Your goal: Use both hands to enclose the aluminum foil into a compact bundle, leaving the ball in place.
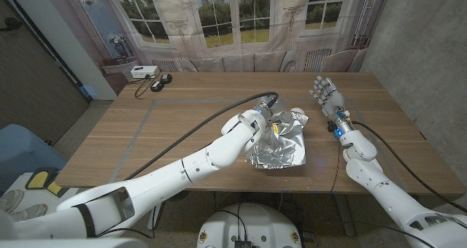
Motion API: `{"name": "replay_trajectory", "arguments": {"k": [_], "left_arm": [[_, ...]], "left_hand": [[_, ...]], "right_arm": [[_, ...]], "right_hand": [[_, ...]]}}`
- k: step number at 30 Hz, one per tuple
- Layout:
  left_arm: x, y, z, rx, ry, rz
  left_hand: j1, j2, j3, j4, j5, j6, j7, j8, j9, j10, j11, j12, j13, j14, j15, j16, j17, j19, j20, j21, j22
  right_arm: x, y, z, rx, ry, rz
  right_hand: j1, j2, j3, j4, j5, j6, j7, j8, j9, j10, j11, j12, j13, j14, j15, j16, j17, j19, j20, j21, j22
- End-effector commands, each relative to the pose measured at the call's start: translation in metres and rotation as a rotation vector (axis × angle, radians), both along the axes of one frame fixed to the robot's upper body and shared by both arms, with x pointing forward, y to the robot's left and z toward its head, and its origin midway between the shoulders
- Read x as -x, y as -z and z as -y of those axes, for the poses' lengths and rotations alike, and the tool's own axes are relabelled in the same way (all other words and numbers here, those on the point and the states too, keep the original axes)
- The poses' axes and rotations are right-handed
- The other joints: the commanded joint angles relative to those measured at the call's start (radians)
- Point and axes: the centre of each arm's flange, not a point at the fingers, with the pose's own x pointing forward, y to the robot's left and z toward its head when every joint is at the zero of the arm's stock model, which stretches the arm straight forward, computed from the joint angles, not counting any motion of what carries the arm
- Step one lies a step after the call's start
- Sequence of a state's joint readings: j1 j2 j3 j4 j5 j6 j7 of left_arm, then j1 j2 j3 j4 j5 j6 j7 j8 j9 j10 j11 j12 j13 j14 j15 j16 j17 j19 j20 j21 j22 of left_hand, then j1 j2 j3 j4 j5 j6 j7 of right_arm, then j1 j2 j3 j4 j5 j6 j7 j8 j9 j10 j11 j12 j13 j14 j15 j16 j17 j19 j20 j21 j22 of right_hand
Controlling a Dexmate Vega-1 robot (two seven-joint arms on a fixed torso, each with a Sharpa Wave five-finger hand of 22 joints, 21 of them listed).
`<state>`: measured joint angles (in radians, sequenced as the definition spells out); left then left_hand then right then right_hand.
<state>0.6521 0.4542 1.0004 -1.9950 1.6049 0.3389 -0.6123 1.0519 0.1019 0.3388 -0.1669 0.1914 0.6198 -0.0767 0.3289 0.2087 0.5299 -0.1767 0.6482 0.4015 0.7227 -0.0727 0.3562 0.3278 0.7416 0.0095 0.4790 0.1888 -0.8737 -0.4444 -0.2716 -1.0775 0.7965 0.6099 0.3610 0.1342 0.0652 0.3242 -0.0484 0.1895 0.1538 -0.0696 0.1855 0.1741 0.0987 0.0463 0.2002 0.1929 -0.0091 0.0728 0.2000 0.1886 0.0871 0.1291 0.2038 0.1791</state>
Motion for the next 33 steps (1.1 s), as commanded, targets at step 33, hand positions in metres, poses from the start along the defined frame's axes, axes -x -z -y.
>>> {"name": "replay_trajectory", "arguments": {"k": [33], "left_arm": [[-0.026, -0.007, -0.088, 0.086, -0.446, -0.093]], "left_hand": [[0.016, 0.005, 0.007, 0.008, 0.011, 0.018, -0.001, -0.007, 0.004, 0.01, -0.001, 0.01, 0.008, 0.012, -0.146, -0.007, 0.016, -0.022, 0.0, 0.0, 0.002]], "right_arm": [[0.001, -0.046, -0.062, 0.184, -0.07, 0.1]], "right_hand": [[-0.001, 0.0, 0.003, -0.009, 0.007, 0.009, -0.002, 0.003, 0.006, 0.012, -0.001, 0.003, 0.004, 0.004, -0.006, -0.001, 0.0, 0.005, -0.001, 0.002, 0.003]]}}
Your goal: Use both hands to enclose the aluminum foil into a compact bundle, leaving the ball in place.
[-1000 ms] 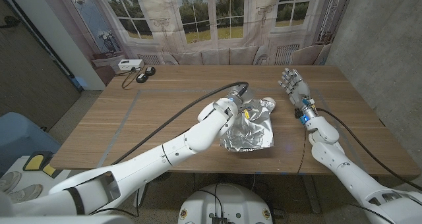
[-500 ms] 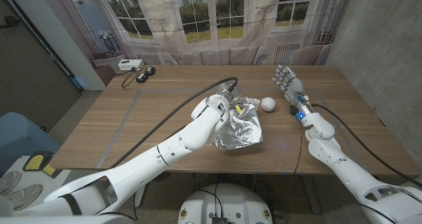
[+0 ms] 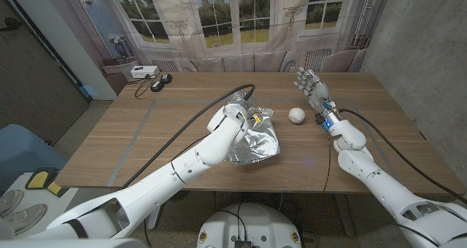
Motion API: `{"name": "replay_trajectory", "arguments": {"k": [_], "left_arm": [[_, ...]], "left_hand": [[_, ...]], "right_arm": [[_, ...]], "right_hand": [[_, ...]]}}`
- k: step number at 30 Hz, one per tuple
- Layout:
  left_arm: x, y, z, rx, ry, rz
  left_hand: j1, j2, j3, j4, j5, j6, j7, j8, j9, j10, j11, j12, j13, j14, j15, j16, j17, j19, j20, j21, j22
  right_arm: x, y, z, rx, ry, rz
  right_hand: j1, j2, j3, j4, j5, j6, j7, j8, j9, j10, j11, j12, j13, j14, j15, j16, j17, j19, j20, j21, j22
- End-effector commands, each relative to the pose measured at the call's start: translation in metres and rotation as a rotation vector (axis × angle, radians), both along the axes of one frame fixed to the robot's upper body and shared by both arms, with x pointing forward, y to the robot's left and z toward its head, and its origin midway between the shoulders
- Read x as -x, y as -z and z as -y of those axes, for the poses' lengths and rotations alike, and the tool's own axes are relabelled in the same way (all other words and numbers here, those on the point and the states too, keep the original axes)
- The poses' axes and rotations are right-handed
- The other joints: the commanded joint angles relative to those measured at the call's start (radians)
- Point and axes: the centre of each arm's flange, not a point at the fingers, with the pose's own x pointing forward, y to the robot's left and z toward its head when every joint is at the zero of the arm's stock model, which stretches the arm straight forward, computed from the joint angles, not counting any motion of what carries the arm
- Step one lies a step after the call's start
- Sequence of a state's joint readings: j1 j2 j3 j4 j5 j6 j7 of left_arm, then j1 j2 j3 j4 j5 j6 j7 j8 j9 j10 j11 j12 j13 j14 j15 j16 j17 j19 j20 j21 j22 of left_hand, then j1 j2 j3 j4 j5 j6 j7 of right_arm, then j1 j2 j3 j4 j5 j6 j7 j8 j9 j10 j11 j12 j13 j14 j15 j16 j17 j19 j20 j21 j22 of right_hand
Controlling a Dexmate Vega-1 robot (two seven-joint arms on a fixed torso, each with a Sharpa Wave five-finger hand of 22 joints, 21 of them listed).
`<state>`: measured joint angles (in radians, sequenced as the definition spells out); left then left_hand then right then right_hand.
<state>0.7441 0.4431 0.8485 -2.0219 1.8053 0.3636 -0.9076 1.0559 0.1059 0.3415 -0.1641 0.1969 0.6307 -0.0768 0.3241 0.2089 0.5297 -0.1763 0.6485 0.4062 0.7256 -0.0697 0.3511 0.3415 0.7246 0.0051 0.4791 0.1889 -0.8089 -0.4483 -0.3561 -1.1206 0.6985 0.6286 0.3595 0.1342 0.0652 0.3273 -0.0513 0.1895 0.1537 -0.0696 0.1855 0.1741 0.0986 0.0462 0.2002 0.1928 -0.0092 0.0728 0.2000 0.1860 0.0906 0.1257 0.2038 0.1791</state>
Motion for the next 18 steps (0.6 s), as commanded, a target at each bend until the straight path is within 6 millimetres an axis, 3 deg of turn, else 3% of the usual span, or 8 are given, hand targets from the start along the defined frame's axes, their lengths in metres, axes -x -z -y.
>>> {"name": "replay_trajectory", "arguments": {"k": [1, 18], "left_arm": [[-0.011, 0.003, -0.024, 0.026, -0.112, -0.018], [-0.033, 0.011, -0.035, 0.023, -0.145, -0.002]], "left_hand": [[0.013, 0.001, 0.005, 0.005, 0.006, 0.008, 0.0, -0.003, 0.004, 0.011, 0.001, 0.01, 0.004, 0.011, -0.148, -0.002, 0.003, -0.004, 0.004, 0.001, 0.002], [-0.014, 0.006, 0.005, 0.022, 0.006, 0.009, -0.001, -0.007, 0.004, 0.011, 0.0, 0.01, 0.007, 0.014, -0.143, -0.02, -0.001, -0.007, 0.004, 0.002, 0.002]], "right_arm": [[-0.001, -0.007, -0.011, 0.036, -0.014, 0.008], [-0.007, -0.007, -0.013, 0.041, -0.015, 0.0]], "right_hand": [[-0.001, -0.001, 0.0, -0.006, 0.007, 0.009, -0.002, 0.003, 0.006, 0.012, 0.0, 0.003, 0.004, 0.004, -0.006, -0.001, 0.003, 0.002, 0.002, 0.002, 0.003], [-0.002, -0.001, 0.0, -0.007, 0.007, 0.01, -0.001, 0.003, 0.006, 0.012, 0.0, 0.002, 0.004, 0.004, -0.005, -0.001, 0.003, 0.003, 0.003, 0.002, 0.003]]}}
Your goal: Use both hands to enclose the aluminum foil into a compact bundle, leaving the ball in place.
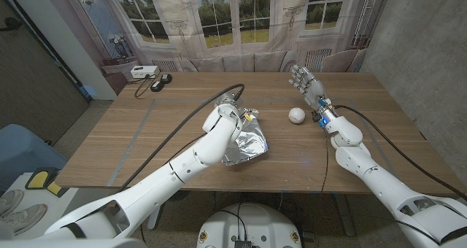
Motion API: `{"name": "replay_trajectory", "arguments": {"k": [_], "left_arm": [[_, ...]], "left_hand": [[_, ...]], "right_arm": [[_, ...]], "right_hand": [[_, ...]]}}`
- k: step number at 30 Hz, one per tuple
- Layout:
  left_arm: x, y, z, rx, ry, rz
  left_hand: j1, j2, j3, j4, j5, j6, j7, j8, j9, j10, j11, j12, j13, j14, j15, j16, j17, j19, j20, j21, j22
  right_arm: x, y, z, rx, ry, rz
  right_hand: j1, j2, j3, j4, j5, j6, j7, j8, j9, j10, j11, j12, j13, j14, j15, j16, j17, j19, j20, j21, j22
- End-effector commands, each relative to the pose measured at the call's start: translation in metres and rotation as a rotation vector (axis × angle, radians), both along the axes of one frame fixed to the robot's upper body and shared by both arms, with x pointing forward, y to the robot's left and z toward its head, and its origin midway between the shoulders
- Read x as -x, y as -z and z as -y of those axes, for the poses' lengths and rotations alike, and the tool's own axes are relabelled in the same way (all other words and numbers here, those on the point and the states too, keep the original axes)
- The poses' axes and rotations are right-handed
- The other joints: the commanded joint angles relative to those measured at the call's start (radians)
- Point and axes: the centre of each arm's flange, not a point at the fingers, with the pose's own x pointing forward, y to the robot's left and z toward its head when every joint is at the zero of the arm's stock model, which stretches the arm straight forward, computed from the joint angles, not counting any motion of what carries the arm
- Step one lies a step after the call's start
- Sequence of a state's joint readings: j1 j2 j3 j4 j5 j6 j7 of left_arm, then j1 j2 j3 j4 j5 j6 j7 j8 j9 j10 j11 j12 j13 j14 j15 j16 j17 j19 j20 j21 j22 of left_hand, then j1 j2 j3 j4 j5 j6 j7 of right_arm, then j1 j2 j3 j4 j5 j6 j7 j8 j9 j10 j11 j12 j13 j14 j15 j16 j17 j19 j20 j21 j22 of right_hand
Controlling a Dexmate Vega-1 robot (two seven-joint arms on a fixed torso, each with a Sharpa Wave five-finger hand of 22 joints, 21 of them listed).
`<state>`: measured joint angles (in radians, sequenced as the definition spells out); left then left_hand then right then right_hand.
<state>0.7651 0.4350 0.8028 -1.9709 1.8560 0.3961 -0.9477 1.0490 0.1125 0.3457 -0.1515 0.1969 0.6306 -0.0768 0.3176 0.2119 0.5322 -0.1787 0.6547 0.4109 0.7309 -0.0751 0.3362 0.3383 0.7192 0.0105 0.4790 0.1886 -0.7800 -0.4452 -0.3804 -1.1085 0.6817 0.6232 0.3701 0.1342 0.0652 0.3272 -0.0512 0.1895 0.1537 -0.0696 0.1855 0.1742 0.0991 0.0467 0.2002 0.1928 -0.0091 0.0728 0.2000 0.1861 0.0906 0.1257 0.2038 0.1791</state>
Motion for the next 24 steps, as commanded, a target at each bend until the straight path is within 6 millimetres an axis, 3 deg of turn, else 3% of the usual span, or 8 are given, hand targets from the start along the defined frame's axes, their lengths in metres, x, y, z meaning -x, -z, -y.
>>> {"name": "replay_trajectory", "arguments": {"k": [1, 16, 20, 24], "left_arm": [[-0.017, 0.008, -0.008, -0.016, -0.027, 0.015], [-0.031, 0.022, -0.005, -0.037, 0.047, 0.089], [-0.034, 0.022, -0.007, -0.041, 0.045, 0.089], [-0.035, 0.021, -0.009, -0.051, 0.036, 0.076]], "left_hand": [[-0.008, 0.0, 0.002, 0.009, 0.006, 0.008, -0.001, -0.001, 0.001, 0.008, 0.002, 0.004, 0.003, 0.008, -0.138, -0.006, 0.002, -0.002, -0.001, 0.002, 0.002], [-0.06, -0.015, -0.012, 0.027, -0.004, -0.042, -0.001, -0.028, 0.002, -0.021, 0.0, -0.009, 0.006, -0.005, -0.131, -0.036, -0.004, 0.003, -0.005, 0.005, 0.001], [-0.079, -0.016, -0.011, 0.03, -0.007, -0.096, -0.01, -0.057, 0.0, -0.04, 0.008, -0.02, 0.0, -0.026, -0.131, -0.061, -0.01, -0.005, 0.001, 0.003, 0.001], [-0.119, -0.035, -0.021, 0.032, -0.015, -0.216, -0.023, -0.117, -0.006, -0.123, 0.01, -0.076, -0.027, -0.094, -0.115, -0.113, -0.033, -0.033, 0.026, -0.01, 0.0]], "right_arm": [[-0.003, 0.001, -0.002, 0.002, 0.003, -0.008], [-0.004, 0.001, -0.003, -0.004, 0.016, -0.01], [-0.005, 0.001, -0.004, -0.01, 0.019, -0.012], [-0.007, 0.0, -0.006, -0.013, 0.02, -0.015]], "right_hand": [[-0.002, -0.001, 0.0, -0.007, 0.007, 0.009, 0.0, 0.003, 0.006, 0.011, -0.002, 0.002, 0.004, 0.003, -0.005, -0.001, 0.003, 0.003, 0.003, 0.002, 0.003], [-0.003, -0.002, -0.001, -0.009, 0.007, 0.011, 0.0, 0.003, 0.006, 0.011, 0.0, 0.002, 0.004, 0.005, -0.003, -0.001, 0.003, 0.002, 0.004, 0.002, 0.003], [-0.004, -0.002, -0.001, -0.009, 0.007, 0.011, 0.0, 0.003, 0.006, 0.012, -0.001, 0.002, 0.004, 0.005, -0.003, -0.001, 0.003, 0.002, 0.004, 0.002, 0.003], [-0.004, -0.002, -0.001, -0.009, 0.007, 0.012, 0.0, 0.003, 0.006, 0.012, 0.0, 0.002, 0.004, 0.005, -0.004, -0.001, 0.003, 0.002, 0.004, 0.002, 0.003]]}}
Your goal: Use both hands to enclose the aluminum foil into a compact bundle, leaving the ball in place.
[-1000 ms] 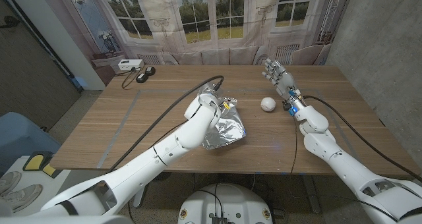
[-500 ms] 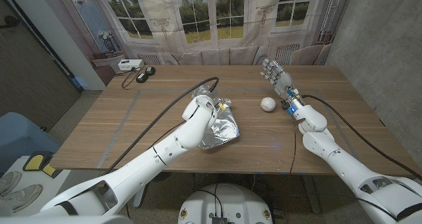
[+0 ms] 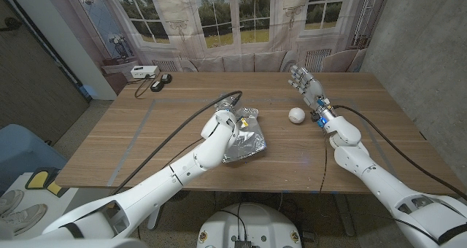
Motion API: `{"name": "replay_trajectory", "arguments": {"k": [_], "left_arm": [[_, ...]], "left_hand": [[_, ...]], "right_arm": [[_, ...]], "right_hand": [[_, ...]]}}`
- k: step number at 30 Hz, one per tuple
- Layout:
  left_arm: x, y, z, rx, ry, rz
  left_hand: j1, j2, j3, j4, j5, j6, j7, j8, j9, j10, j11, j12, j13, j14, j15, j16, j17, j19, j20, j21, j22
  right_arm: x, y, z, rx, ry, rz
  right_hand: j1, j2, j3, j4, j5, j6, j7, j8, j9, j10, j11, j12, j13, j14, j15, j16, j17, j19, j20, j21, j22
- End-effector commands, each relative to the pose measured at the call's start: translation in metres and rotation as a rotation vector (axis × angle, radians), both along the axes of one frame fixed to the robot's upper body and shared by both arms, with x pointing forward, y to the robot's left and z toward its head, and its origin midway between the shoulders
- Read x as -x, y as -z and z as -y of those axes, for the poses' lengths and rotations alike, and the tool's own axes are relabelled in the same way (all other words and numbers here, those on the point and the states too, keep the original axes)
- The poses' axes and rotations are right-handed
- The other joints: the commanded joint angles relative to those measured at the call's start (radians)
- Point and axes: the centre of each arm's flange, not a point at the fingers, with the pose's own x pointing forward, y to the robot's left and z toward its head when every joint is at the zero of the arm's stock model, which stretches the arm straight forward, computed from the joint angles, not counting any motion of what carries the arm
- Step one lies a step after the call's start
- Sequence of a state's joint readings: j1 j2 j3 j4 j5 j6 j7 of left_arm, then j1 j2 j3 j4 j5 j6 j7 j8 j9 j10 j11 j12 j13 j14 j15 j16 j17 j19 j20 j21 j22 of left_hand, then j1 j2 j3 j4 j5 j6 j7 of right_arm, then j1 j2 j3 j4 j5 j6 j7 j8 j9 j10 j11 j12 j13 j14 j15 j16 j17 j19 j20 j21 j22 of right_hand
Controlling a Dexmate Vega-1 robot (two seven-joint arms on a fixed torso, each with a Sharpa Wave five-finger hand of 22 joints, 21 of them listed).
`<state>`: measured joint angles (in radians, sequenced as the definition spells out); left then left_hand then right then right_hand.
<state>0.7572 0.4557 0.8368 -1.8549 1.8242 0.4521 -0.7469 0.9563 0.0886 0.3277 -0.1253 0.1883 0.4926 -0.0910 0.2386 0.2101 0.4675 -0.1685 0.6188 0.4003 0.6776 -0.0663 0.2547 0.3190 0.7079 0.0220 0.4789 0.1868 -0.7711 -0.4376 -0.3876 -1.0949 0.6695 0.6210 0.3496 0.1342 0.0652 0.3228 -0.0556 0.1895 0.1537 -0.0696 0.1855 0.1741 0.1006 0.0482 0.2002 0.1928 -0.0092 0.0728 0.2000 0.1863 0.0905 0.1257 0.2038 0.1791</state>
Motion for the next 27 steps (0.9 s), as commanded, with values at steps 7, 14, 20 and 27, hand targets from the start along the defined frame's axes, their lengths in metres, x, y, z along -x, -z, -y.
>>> {"name": "replay_trajectory", "arguments": {"k": [7, 14, 20, 27], "left_arm": [[-0.01, -0.003, -0.005, -0.03, -0.024, -0.026], [-0.004, -0.005, -0.004, -0.02, 0.039, 0.027], [0.012, -0.01, 0.002, -0.006, 0.108, 0.095], [0.031, -0.018, 0.007, 0.062, 0.206, 0.141]], "left_hand": [[-0.083, -0.032, -0.016, 0.01, -0.013, -0.234, -0.026, -0.059, -0.017, -0.134, 0.013, -0.125, -0.054, -0.118, -0.098, -0.06, -0.046, -0.091, 0.051, -0.045, 0.001], [-0.194, -0.026, -0.044, 0.053, -0.011, -0.277, -0.028, -0.049, -0.021, -0.192, 0.043, -0.197, -0.082, -0.266, -0.026, -0.07, -0.071, -0.202, 0.113, -0.105, -0.001], [-0.238, -0.016, -0.052, 0.07, -0.011, -0.281, -0.035, -0.046, -0.022, -0.209, 0.052, -0.224, -0.092, -0.315, -0.011, -0.07, -0.083, -0.263, 0.125, -0.137, -0.001], [-0.279, 0.004, -0.057, 0.092, -0.012, -0.27, -0.036, -0.04, -0.022, -0.189, 0.06, -0.23, -0.099, -0.32, -0.006, -0.06, -0.09, -0.278, 0.131, -0.149, 0.0]], "right_arm": [[-0.007, 0.0, -0.007, -0.011, 0.01, -0.009], [-0.007, -0.001, -0.011, -0.006, 0.006, -0.007], [-0.002, -0.004, -0.015, 0.002, 0.006, 0.023], [0.014, -0.008, -0.025, 0.032, -0.002, 0.089]], "right_hand": [[-0.005, -0.001, 0.003, -0.005, 0.007, 0.013, 0.001, 0.003, 0.006, 0.01, -0.002, 0.001, 0.004, 0.005, -0.004, -0.001, 0.003, 0.003, 0.003, 0.002, 0.003], [-0.005, -0.001, 0.003, -0.005, 0.007, 0.013, 0.001, 0.003, 0.006, 0.011, -0.001, 0.002, 0.004, 0.004, -0.003, -0.001, 0.003, 0.002, 0.004, 0.002, 0.003], [-0.005, 0.0, 0.003, -0.006, 0.008, 0.021, 0.001, 0.006, 0.006, 0.019, 0.003, 0.004, 0.004, 0.008, -0.009, 0.0, 0.003, 0.006, -0.009, 0.003, 0.003], [0.009, 0.025, 0.018, -0.011, 0.011, 0.066, 0.007, 0.017, 0.006, 0.06, 0.004, 0.016, 0.004, 0.041, -0.032, 0.009, 0.001, 0.031, -0.045, 0.011, 0.002]]}}
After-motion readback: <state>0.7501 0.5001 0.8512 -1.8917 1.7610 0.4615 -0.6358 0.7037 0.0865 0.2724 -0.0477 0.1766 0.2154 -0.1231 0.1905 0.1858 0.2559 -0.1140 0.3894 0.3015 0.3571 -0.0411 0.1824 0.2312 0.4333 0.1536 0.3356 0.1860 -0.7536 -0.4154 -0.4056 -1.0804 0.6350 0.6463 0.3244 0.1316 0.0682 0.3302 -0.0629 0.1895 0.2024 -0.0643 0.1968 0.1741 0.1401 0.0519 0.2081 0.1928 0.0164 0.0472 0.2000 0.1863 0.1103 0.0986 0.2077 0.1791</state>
